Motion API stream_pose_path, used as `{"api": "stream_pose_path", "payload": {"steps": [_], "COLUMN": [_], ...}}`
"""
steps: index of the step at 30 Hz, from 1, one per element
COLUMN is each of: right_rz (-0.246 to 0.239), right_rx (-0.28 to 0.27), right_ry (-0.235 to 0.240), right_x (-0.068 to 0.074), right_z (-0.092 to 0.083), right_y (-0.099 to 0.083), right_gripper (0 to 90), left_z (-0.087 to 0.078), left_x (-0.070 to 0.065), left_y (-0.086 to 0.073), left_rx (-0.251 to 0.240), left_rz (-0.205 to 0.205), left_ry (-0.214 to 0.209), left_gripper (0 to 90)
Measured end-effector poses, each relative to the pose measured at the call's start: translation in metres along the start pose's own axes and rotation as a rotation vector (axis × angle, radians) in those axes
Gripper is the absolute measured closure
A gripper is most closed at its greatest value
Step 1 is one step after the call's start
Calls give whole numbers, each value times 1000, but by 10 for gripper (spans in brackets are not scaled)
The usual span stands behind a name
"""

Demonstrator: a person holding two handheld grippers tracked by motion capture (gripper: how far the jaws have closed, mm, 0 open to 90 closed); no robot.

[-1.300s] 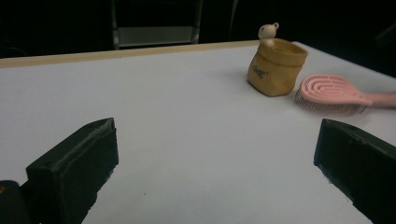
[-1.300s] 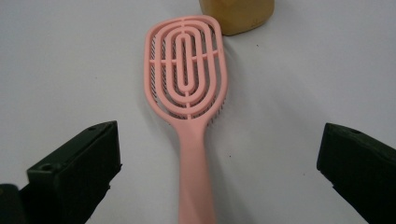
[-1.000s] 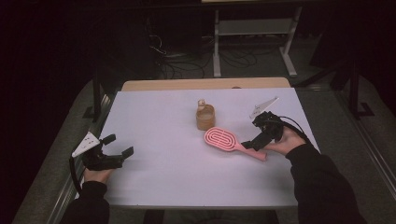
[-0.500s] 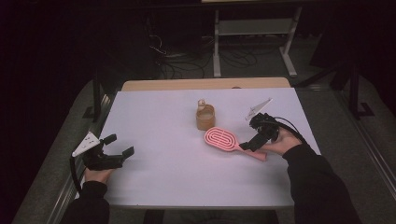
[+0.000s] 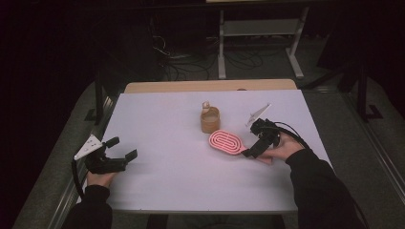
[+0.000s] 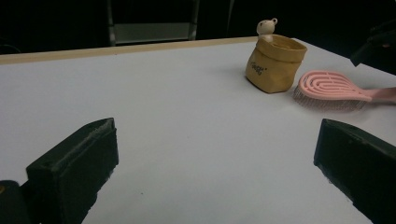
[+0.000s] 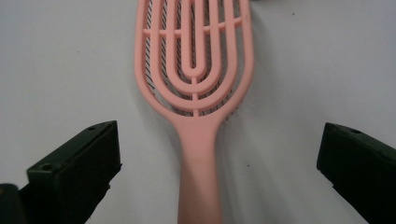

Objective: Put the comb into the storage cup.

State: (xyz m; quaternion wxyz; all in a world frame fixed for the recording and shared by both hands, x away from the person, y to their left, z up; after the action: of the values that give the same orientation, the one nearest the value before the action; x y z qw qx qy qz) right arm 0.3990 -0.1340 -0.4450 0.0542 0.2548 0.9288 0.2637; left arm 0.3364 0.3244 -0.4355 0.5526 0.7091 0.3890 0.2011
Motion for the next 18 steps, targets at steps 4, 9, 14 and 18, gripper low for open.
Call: {"api": "stream_pose_path", "payload": {"steps": [4, 9, 14, 18], "right_rz": [-9, -7, 1, 2], "right_rx": [34, 66, 85, 87], "right_ry": [6, 10, 18, 42], "right_x": [3, 5, 6, 9], "right_z": [8, 16, 22, 24], "right_y": [0, -2, -3, -4], "right_gripper": [0, 0, 4, 119], "left_z": [0, 0, 0, 0], "left_x": [0, 1, 1, 1], "left_y": [0, 0, 0, 0], "left_rx": [-3, -2, 1, 2], "left_rz": [-3, -3, -4, -3], "left_ry": [1, 3, 4, 7], "left_gripper": [0, 0, 0, 0]}}
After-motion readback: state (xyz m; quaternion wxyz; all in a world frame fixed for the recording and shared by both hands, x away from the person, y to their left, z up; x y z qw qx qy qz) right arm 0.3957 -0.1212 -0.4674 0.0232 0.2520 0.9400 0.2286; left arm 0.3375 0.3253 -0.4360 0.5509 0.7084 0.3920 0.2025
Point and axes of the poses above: each handheld gripper's, and its own axes: z roughly forward along the jaws, y roughly out of its top, x roughly to its left, the point moved 5 cm from there along z, roughly forward along the jaws, and after that the axes turned 2 degrees about -y, right-handed, at the moved point
